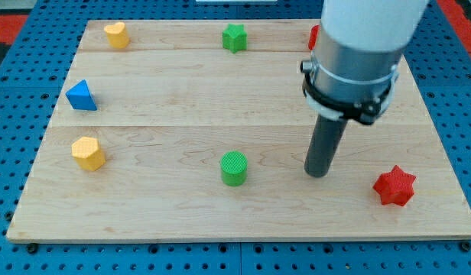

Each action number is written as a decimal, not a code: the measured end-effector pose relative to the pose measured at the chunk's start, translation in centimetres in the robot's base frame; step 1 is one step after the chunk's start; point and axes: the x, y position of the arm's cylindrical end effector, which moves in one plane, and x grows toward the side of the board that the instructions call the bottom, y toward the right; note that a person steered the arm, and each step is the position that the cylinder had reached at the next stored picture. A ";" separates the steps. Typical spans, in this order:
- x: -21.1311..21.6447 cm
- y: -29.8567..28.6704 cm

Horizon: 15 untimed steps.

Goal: Push the yellow hexagon to the bottom left

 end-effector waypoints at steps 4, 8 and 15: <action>1.4 -14.7; 0.0 -31.4; -1.7 -35.7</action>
